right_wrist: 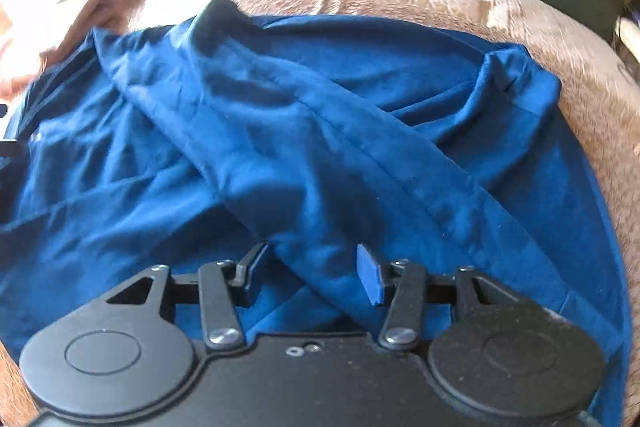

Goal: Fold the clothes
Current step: 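Open the left gripper and release the hem onto the garment, then grasp the blue garment edge with the right gripper while the left gripper grasps the hem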

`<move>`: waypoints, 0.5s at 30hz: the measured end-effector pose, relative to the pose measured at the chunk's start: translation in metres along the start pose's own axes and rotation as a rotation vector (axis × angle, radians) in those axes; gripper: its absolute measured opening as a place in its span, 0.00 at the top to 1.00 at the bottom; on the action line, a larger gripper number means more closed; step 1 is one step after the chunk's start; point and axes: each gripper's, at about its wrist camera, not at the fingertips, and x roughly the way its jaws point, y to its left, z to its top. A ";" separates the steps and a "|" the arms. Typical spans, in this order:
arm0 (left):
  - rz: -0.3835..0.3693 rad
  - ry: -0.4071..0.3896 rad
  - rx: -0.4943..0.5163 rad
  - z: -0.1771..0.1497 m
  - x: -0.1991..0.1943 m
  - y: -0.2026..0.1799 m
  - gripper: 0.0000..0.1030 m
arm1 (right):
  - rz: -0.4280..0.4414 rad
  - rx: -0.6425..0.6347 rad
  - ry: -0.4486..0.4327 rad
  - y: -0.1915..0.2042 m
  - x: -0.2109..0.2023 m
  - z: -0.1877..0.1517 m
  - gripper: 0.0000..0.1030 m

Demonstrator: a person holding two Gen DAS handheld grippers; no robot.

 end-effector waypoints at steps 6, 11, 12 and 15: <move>-0.013 0.037 -0.009 -0.029 -0.023 -0.002 0.28 | 0.108 -0.084 -0.061 0.030 -0.032 -0.005 0.00; -0.076 0.032 -0.018 -0.040 -0.043 -0.008 0.28 | 0.180 -0.211 -0.061 0.066 -0.046 -0.029 0.00; -0.092 0.027 0.002 -0.041 -0.047 -0.011 0.28 | 0.200 -0.221 -0.062 0.070 -0.050 -0.034 0.00; -0.141 0.004 0.074 -0.049 -0.061 -0.023 0.28 | 0.275 -0.225 -0.054 0.082 -0.060 -0.048 0.00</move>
